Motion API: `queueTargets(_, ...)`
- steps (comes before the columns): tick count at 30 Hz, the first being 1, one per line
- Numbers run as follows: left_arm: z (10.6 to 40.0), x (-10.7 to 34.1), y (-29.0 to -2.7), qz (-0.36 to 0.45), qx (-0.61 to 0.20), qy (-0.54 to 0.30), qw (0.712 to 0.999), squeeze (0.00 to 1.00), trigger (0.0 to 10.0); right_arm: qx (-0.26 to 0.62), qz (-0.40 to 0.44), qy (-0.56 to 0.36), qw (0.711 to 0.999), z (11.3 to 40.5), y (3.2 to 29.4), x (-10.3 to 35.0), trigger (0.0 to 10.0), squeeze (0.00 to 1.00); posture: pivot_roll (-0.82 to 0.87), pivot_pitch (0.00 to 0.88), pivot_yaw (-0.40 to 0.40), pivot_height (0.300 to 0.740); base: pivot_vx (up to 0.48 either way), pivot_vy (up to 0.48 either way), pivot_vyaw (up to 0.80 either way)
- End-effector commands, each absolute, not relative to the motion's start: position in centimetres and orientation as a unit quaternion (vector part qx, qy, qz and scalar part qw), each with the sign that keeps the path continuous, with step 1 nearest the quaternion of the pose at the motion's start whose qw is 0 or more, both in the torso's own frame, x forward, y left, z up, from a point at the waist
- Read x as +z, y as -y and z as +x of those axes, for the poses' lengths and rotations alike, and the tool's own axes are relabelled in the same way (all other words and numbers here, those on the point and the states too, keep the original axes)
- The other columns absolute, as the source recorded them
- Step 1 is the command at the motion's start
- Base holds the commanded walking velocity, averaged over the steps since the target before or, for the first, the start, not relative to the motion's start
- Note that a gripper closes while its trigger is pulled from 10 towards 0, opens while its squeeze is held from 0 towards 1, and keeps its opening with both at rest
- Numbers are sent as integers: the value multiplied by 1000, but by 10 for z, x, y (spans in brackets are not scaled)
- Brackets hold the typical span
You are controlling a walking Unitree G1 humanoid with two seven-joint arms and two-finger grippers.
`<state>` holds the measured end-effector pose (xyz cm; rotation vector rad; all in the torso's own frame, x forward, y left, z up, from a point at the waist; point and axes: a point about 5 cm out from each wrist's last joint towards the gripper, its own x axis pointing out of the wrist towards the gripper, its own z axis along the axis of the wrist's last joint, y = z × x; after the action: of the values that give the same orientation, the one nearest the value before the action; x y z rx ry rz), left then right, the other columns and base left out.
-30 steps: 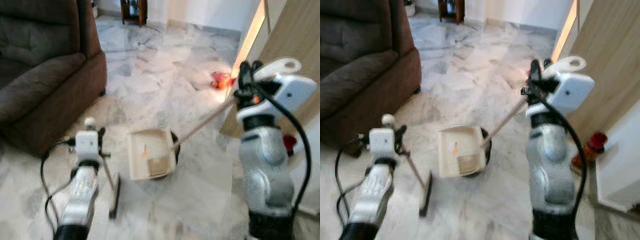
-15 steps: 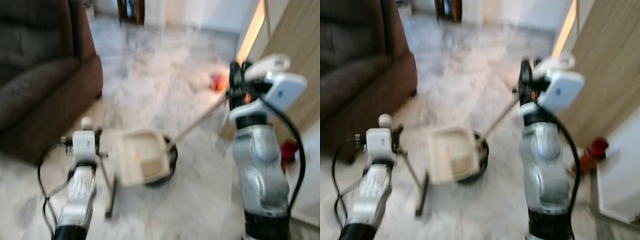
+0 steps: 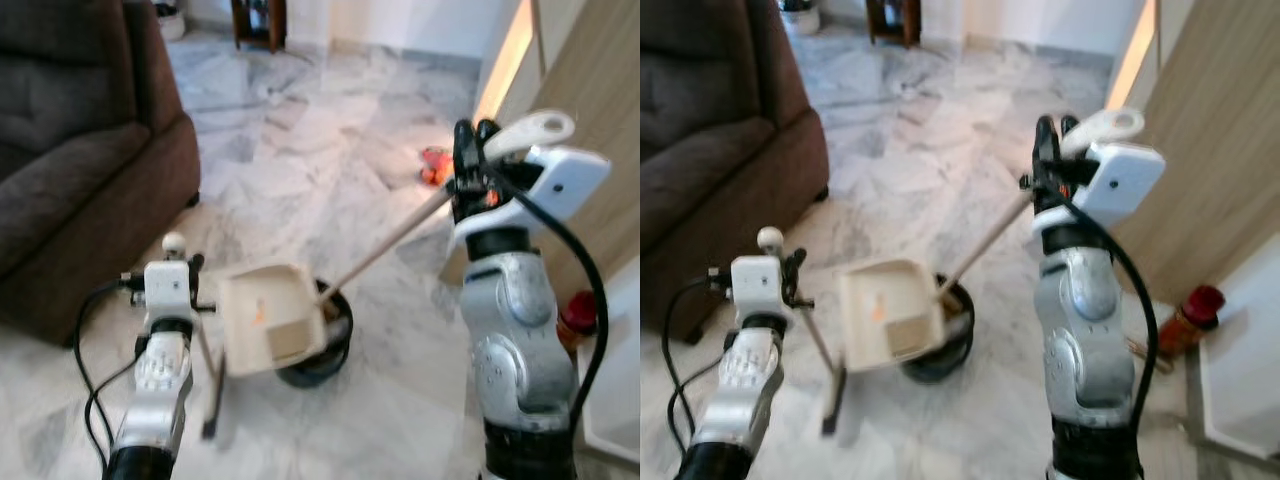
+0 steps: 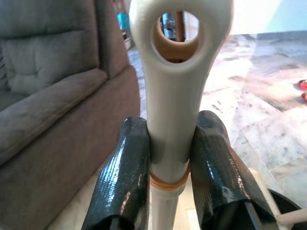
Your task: Sweep floor
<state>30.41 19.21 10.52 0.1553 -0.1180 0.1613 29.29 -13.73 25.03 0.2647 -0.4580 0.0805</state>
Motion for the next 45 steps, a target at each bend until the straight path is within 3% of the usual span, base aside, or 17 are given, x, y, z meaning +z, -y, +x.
queueTargets(1, 306, 114, -191, 79, 79, 82, 990, 0, 10000, 37, 130, 273, 952, 286, 140, 269, 10000, 0, -63, 83, -4, 740, 296, 0, 0)
queueTargets(26, 306, 115, -190, 75, 79, 86, 990, 0, 10000, 61, 116, 289, 948, 282, 128, 275, 10000, 0, -64, 74, -8, 740, 273, 0, 0)
queueTargets(45, 306, 116, -189, 73, 74, 91, 990, 0, 10000, 136, 25, 375, 917, 257, 72, 290, 10000, 0, -62, 84, -5, 740, 0, 0, 0)
